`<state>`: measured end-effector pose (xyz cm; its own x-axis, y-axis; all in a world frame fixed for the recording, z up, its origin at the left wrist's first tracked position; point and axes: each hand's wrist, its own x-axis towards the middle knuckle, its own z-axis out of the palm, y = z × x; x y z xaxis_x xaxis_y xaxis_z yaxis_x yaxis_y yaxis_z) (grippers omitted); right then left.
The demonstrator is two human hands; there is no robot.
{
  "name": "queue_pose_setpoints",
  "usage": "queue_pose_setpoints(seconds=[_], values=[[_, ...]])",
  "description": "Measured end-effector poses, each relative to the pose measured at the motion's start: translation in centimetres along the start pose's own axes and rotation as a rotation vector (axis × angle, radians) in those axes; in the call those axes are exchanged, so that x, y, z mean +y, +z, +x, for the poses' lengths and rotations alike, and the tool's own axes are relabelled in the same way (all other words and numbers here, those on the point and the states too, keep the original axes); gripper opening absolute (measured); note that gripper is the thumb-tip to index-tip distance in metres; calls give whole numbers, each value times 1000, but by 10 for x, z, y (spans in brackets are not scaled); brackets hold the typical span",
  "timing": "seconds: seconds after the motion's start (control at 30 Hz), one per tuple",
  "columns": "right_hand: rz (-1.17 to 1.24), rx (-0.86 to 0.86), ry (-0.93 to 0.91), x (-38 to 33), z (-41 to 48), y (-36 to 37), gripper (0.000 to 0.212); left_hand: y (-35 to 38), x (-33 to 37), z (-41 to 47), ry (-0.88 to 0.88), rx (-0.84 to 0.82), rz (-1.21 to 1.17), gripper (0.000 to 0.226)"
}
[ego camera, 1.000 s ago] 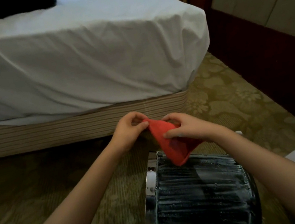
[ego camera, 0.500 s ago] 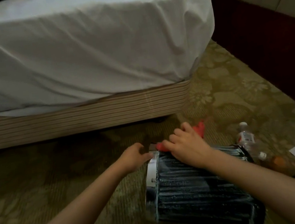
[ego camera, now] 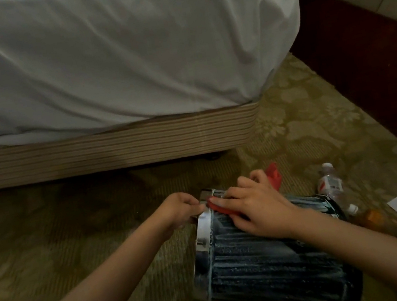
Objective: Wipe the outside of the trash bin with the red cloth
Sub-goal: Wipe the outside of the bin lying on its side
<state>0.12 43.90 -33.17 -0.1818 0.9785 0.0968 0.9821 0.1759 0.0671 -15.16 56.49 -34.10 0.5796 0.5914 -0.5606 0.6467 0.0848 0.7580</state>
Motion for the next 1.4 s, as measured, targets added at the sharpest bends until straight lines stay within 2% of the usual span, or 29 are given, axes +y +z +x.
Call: queue_pose_setpoints(seconds=[0.17, 0.33, 0.5, 0.57, 0.77, 0.83, 0.97, 1.03, 1.23, 1.3, 1.4], values=[[24, -35, -18, -7, -8, 1, 44, -3, -3, -6, -52, -59, -101, 17], [48, -89, 55, -3, 2, 3, 44, 5, -4, -13, 9, 7, -106, 24], [57, -79, 165, 0, 13, 3, 44, 3, -5, -17, 112, -44, -59, 60], [50, -89, 154, -3, 13, 1, 45, 4, -4, -20, 160, -43, -19, 59], [35, -15, -83, -16, -14, -2, 50, 7, -4, -21, 238, -55, 1, 52], [33, -42, -40, -11, -5, -1, 46, 8, -5, -21, 234, -73, 0, 53], [7, -104, 173, 0, 19, 5, 44, 8, -8, -20, 233, -88, -24, 53], [2, -113, 175, -5, 16, 6, 46, 7, -9, -18, 241, -83, -29, 51], [-5, 11, -52, -28, -8, -1, 42, 6, -5, -16, 236, -106, -7, 52], [-14, -46, 1, -25, -1, -3, 39, 7, -4, -16, 221, -111, -18, 53], [-6, -93, 187, -13, 19, 0, 39, 9, -3, -15, 218, -99, -17, 52]])
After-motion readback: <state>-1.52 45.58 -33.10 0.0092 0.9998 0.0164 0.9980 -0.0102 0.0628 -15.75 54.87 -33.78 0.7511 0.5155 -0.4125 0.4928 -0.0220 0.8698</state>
